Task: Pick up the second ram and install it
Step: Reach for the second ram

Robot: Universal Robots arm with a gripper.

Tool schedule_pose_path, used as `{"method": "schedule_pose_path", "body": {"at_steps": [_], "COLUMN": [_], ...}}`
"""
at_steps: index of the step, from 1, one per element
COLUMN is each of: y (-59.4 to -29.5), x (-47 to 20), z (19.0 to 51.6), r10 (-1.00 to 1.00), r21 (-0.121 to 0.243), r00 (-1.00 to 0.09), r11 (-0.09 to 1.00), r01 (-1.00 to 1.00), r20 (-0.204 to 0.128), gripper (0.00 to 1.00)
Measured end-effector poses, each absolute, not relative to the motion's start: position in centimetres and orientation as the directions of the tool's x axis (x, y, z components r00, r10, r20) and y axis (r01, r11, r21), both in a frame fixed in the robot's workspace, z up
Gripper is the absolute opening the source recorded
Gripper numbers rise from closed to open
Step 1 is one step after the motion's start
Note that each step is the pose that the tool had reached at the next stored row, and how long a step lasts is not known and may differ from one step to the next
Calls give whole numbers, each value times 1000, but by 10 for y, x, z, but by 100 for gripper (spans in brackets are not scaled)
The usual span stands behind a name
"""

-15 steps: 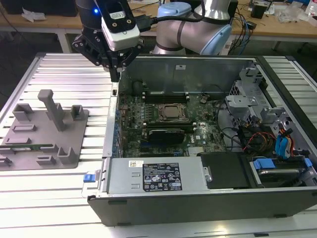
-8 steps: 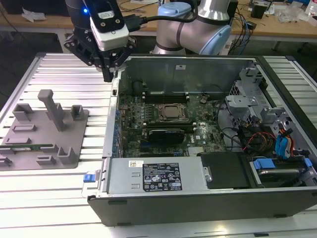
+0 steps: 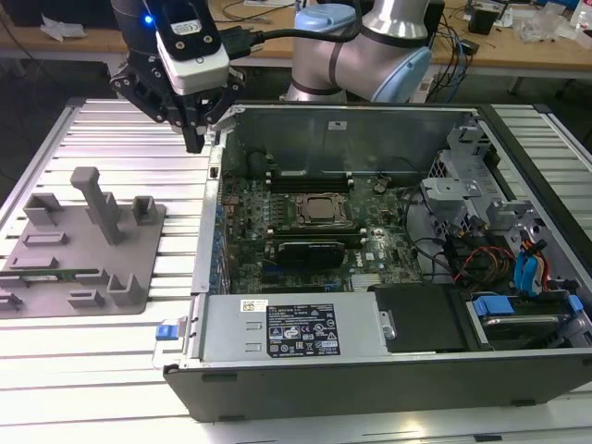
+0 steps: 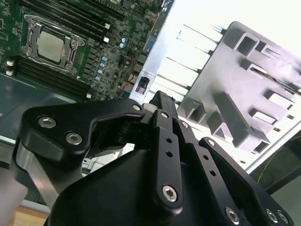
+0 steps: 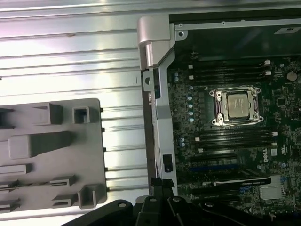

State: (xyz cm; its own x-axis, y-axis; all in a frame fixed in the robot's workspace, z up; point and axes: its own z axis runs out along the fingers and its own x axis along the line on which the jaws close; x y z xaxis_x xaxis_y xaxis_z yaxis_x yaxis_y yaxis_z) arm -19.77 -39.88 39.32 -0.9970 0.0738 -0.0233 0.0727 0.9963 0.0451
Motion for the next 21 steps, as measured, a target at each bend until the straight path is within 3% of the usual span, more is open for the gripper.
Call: {"method": "schedule_pose_path", "body": {"at_steps": [21], "y": [-399], "x": [-232], "z": [393], "r10": [74], "r21": [45], "r00": [-997], "r11": [996], "r01": [73], "r20": [-23], "gripper": [8]}}
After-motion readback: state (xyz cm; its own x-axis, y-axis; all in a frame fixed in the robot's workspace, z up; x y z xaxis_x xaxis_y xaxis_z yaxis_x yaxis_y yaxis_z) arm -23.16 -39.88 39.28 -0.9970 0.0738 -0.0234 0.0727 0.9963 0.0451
